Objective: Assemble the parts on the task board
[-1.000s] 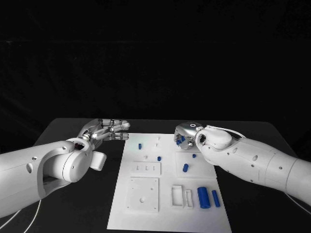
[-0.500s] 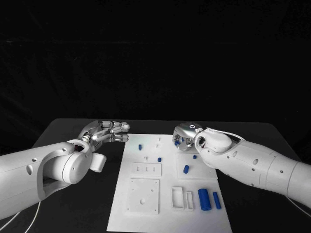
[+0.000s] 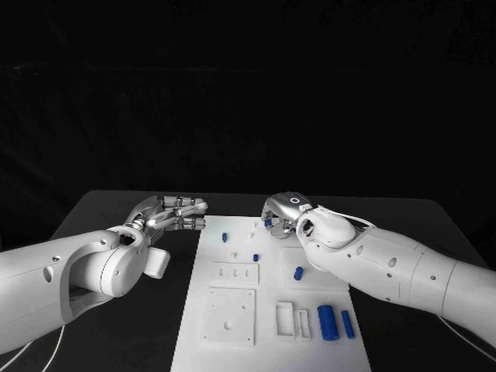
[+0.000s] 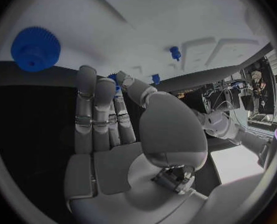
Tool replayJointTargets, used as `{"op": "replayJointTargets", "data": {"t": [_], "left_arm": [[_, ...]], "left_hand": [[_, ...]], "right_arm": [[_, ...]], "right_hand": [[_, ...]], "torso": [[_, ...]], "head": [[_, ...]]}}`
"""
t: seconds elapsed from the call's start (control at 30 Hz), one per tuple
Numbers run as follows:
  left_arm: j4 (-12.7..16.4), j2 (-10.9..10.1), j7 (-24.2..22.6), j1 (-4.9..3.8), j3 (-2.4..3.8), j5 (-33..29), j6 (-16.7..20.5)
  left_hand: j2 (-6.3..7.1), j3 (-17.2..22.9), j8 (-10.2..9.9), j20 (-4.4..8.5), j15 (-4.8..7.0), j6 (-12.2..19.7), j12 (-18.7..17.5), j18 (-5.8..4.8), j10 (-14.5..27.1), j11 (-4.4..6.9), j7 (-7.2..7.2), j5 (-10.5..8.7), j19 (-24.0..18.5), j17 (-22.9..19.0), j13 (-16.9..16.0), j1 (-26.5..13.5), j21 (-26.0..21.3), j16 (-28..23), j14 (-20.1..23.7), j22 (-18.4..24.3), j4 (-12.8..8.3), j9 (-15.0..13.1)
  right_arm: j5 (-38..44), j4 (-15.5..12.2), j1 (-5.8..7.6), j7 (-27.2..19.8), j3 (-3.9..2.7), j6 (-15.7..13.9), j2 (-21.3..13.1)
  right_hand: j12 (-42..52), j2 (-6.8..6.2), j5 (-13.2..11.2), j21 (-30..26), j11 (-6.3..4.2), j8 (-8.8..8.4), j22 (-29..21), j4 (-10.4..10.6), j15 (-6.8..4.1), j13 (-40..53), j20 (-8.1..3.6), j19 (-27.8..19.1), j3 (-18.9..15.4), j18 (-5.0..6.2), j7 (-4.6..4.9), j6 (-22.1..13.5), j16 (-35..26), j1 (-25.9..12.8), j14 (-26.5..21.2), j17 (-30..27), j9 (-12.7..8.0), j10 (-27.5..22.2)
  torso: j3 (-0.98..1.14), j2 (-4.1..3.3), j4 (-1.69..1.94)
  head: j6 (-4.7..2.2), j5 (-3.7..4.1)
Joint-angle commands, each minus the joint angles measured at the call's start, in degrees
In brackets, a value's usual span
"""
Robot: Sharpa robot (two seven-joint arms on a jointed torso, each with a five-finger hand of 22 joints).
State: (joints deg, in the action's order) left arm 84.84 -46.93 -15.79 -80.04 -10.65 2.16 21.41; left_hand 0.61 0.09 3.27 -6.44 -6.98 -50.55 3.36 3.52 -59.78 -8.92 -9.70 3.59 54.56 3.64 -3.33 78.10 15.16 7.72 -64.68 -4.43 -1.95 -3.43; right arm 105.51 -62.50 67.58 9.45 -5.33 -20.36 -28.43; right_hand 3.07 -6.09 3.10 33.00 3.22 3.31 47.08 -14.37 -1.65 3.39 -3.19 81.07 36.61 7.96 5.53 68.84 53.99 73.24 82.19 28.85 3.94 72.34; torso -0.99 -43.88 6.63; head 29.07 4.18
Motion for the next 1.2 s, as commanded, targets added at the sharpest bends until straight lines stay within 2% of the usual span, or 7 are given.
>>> {"op": "replayJointTargets", "data": {"t": [0.03, 0.23, 0.37, 0.6, 0.83, 1.2], "left_arm": [[0.09, 0.25, -0.12, -0.18, 0.07, 0.26, -0.48], [0.12, 0.55, -0.07, -0.21, 0.07, 0.27, -0.63], [0.1, 0.69, -0.05, -0.21, 0.07, 0.28, -0.72], [0.22, 0.8, 0.03, -0.41, 0.08, 0.36, -0.76], [0.35, 0.89, 0.14, -0.7, 0.08, 0.41, -0.73], [0.53, 0.9, 0.24, -1.04, 0.08, 0.43, -0.61]], "left_hand": [[0.54, 0.25, 0.11, 0.06, -0.26, 0.3, 0.21, 0.11, 0.54, -0.01, -0.05, 0.26, -0.25, 0.1, -0.06, 0.13, 0.38, 0.21, 0.22, 0.05, -0.04, 0.03], [0.47, 0.25, 0.1, 0.06, -0.26, 0.33, 0.21, 0.11, 0.59, -0.02, -0.06, 0.27, -0.25, 0.1, -0.05, 0.15, 0.4, 0.21, 0.22, 0.05, -0.09, 0.03], [0.47, 0.25, 0.1, 0.06, -0.26, 0.33, 0.21, 0.11, 0.59, -0.02, -0.06, 0.27, -0.25, 0.1, -0.05, 0.15, 0.4, 0.21, 0.22, 0.05, -0.09, 0.03], [0.47, 0.25, 0.1, 0.06, -0.26, 0.33, 0.21, 0.11, 0.59, -0.02, -0.06, 0.27, -0.25, 0.1, -0.05, 0.15, 0.4, 0.21, 0.22, 0.05, -0.09, 0.03], [0.46, 0.17, 0.09, 0.05, -0.27, 0.62, 0.21, 0.12, 0.68, -0.04, -0.07, 0.26, -0.3, 0.1, -0.06, 0.11, 0.44, 0.21, 0.26, 0.06, -0.21, 0.04], [0.51, 0.21, 0.08, 0.03, -0.28, 0.83, 0.21, 0.12, 0.8, -0.07, -0.11, 0.24, -0.31, 0.1, -0.06, 0.13, 0.46, 0.21, 0.27, 0.06, -0.2, 0.05]], "right_arm": [[1.61, 0.41, 0.03, 2.58, -0.04, -3.03, 0.8], [1.98, 1.75, 0.04, 4.38, -0.06, -4.27, 2.68], [2.04, 2.52, 0.04, 4.7, -0.05, -4.42, 3.44], [2.04, 3.91, 0.03, 4.73, -0.05, -4.31, 4.59], [1.95, 5.09, 0.02, 4.37, -0.03, -4.11, 5.51], [1.83, 5.37, 0.01, 3.91, 0.05, -3.18, 5.83]], "right_hand": [[0.25, -0.25, -0.18, -0.2, -0.2, 0.34, 0.11, 0.04, -0.38, 0.07, -0.23, 0.2, 0.26, -0.36, 0.07, 0.38, -0.07, 0.35, 0.1, 0.03, 0.05, 0.44], [0.25, -0.42, -0.2, -0.78, -0.2, 0.34, 0.91, -0.08, -0.43, 0.06, -0.3, 0.4, 0.36, -0.33, 0.05, 0.44, -0.07, 0.47, 0.08, 0.05, 0.04, 0.49], [0.24, -0.44, -0.18, -1.31, -0.19, 0.33, 1.58, -0.15, -0.43, 0.05, -0.29, 0.63, 0.46, -0.3, 0.07, 0.38, -0.1, 0.43, 0.06, 0.05, 0.02, 0.43], [0.24, -0.47, -0.2, -1.85, -0.18, 0.33, 2.36, -0.19, -0.41, 0.06, -0.27, 0.8, 0.42, -0.31, 0.05, 0.36, -0.16, 0.35, 0.07, 0.0, 0.02, 0.38], [0.24, -0.41, -0.18, -2.06, -0.16, 0.33, 2.57, -0.14, -0.42, 0.06, -0.27, 0.84, 0.37, -0.3, 0.07, 0.35, -0.18, 0.31, 0.08, -0.03, 0.02, 0.32], [0.24, -0.38, -0.12, -3.02, -0.16, 0.34, 3.88, -0.33, -0.43, 0.06, -0.25, 1.12, 0.68, -0.23, 0.07, 0.38, -0.17, 0.13, 0.1, -0.12, 0.04, 0.35]], "torso": [[-0.11, -0.11, 0.13], [-0.03, -0.21, 0.23], [-0.07, -0.28, 0.32], [-0.1, -0.41, 0.2], [-0.21, -0.7, 0.48], [-0.25, -0.65, 0.27]], "head": [[-0.06, 0.09], [-0.05, 0.12], [-0.04, 0.04], [-0.05, -0.25], [-0.05, -0.09], [0.14, -0.57]]}}
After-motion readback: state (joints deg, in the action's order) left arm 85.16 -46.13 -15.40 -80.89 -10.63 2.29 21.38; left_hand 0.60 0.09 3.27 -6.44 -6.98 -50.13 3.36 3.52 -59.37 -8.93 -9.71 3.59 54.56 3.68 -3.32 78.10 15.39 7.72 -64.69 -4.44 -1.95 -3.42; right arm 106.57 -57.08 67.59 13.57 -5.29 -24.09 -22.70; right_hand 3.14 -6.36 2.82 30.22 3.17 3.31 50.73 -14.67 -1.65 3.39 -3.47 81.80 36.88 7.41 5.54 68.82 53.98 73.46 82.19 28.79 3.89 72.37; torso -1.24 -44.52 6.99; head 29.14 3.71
